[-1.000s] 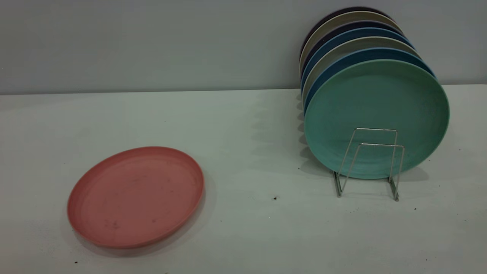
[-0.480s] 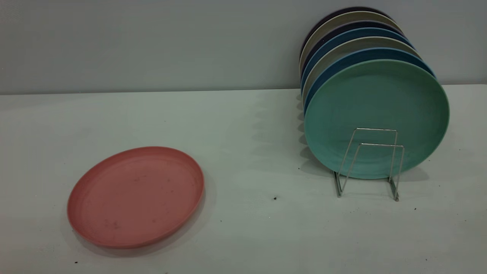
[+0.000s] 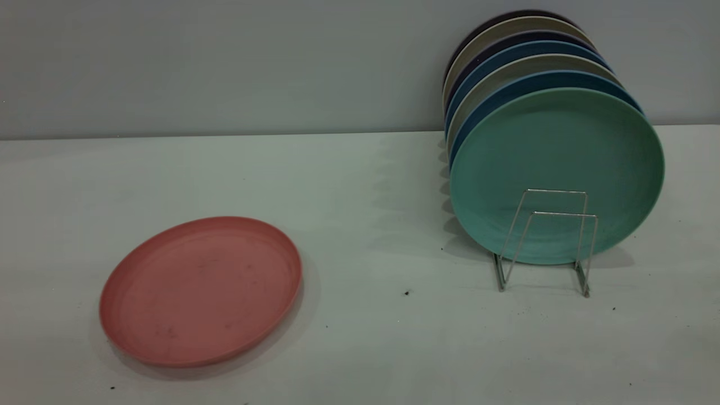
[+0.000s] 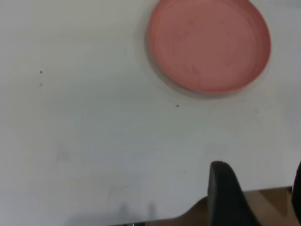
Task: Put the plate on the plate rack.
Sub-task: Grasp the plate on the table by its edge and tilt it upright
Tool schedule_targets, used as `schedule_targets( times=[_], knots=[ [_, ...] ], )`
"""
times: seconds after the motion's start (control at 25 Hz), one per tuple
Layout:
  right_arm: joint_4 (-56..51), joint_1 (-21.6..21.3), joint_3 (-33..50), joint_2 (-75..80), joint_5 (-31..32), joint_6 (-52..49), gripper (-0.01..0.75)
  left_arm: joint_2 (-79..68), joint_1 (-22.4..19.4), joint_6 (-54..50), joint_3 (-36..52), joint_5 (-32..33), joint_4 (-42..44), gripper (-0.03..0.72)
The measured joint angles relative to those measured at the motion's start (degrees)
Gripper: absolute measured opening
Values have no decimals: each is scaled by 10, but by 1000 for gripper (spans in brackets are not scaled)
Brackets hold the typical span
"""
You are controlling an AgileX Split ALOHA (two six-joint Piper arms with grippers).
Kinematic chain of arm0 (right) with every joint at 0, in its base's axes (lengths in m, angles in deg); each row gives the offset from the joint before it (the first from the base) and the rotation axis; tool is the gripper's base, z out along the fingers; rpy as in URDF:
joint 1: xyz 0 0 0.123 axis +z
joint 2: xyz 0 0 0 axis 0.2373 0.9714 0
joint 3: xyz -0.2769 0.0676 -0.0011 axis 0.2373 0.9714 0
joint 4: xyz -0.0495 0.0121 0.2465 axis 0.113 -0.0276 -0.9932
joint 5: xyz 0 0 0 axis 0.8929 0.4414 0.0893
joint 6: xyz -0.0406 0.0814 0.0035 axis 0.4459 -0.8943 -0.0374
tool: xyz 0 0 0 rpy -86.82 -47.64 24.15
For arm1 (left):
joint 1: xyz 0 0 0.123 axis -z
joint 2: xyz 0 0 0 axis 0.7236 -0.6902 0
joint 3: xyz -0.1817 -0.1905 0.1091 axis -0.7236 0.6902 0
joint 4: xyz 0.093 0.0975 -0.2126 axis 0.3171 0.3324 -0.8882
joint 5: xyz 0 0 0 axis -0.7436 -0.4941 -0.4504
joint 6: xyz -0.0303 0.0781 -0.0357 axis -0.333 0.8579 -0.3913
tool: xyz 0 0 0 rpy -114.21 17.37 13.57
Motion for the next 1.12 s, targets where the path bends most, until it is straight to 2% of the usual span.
schedule_targets(
  times=[0.56,0.76,0.88,0.92,1.0,1.08,1.12],
  knots=[
    [-39,0,0,78,-50,71,456,-381,0,6,-8,-184,-6,379],
    [-40,0,0,80,-66,77,456,-531,0,74,-72,-247,-83,379],
    [-40,0,0,80,-66,77,456,-582,-4,99,-98,-256,-107,379],
    [-40,0,0,80,-66,77,456,-639,-19,124,-125,-261,-127,379],
    [-40,0,0,80,-66,77,456,-662,-29,130,-135,-263,-134,379],
    [-40,0,0,80,-68,77,456,-714,-62,159,-153,-266,-158,386],
    [-40,0,0,80,-70,77,456,-714,-62,159,-153,-266,-158,386]
  ],
)
